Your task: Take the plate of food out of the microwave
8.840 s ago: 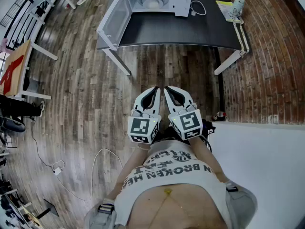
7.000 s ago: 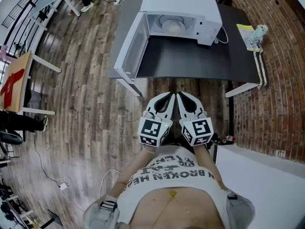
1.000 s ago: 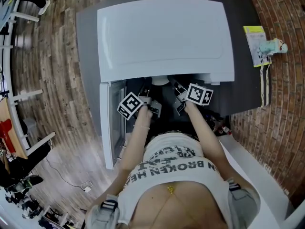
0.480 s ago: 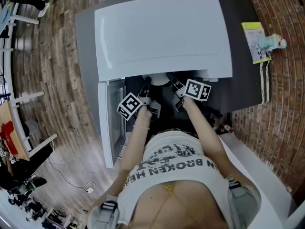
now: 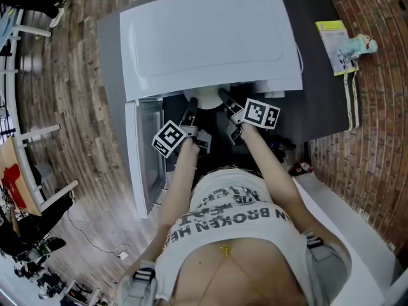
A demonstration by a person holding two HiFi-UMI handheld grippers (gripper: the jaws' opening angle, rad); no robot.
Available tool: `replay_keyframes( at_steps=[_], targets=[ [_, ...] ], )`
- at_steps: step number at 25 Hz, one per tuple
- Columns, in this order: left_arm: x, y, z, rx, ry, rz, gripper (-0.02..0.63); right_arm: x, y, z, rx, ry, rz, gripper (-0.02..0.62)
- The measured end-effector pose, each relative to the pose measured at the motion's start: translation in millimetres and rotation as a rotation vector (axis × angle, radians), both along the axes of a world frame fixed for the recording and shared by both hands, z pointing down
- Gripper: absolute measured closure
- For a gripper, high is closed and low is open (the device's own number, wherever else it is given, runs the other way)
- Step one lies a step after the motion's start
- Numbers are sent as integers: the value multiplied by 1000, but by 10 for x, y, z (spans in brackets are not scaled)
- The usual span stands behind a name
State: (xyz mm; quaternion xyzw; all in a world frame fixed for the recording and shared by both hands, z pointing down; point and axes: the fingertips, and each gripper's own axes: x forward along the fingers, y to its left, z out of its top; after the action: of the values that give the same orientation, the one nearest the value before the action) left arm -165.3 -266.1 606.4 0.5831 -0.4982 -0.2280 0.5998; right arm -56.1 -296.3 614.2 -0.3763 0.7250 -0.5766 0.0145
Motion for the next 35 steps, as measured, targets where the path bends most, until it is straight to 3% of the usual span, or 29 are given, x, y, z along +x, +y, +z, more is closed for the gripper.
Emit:
replay_keyframes(
  at_steps=[17, 26, 35],
  targets=[
    [363, 319, -309, 64, -27, -43, 580, 350, 277, -273, 17, -15, -42, 540],
    [693, 628, -326, 75, -29, -131, 580, 638, 481, -300, 37, -3, -143, 540],
    [681, 859, -379, 92, -36, -176, 580, 592, 654, -354, 52, -2, -211, 540]
  ],
)
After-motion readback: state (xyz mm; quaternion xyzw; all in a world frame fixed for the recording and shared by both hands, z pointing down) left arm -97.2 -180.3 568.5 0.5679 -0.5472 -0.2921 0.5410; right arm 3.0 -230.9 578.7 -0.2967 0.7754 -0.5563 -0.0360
